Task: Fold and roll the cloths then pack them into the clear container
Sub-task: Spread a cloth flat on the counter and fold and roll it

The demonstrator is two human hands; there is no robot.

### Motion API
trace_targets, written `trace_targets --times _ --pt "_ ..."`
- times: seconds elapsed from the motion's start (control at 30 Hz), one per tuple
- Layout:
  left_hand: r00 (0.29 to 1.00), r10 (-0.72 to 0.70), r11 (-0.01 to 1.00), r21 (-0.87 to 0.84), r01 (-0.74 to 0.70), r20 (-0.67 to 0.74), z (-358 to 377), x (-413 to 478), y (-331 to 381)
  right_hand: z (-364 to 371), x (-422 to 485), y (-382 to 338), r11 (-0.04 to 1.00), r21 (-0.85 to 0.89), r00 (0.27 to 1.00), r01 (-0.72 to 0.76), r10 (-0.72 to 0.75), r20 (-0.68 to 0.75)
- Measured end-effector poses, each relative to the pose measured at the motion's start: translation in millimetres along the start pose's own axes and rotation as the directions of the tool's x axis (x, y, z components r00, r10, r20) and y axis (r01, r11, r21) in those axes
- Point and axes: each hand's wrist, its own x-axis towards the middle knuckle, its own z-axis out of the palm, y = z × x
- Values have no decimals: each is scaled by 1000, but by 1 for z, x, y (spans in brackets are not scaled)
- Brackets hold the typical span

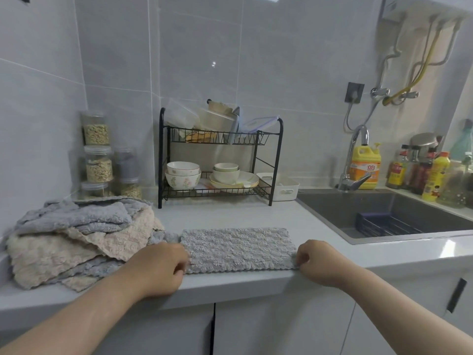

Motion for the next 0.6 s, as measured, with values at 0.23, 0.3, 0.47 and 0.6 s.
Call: trace_targets --times 0.23,0.3,0.47,0.6 --pt "996 -86 967 -237 88 20 3 28 1 -10 41 -19 812 462 917 -358 398 11" --pt "994 -99 964 -242 108 50 3 41 7 -4 51 -27 976 72 966 -206 214 -146" --pt "954 -87 987 -104 121 286 19 65 12 27 60 -56 954 -116 961 275 -269 71" --pt "916 -134 986 -39 161 379 26 67 -4 32 75 -42 982 -148 984 115 -92 153"
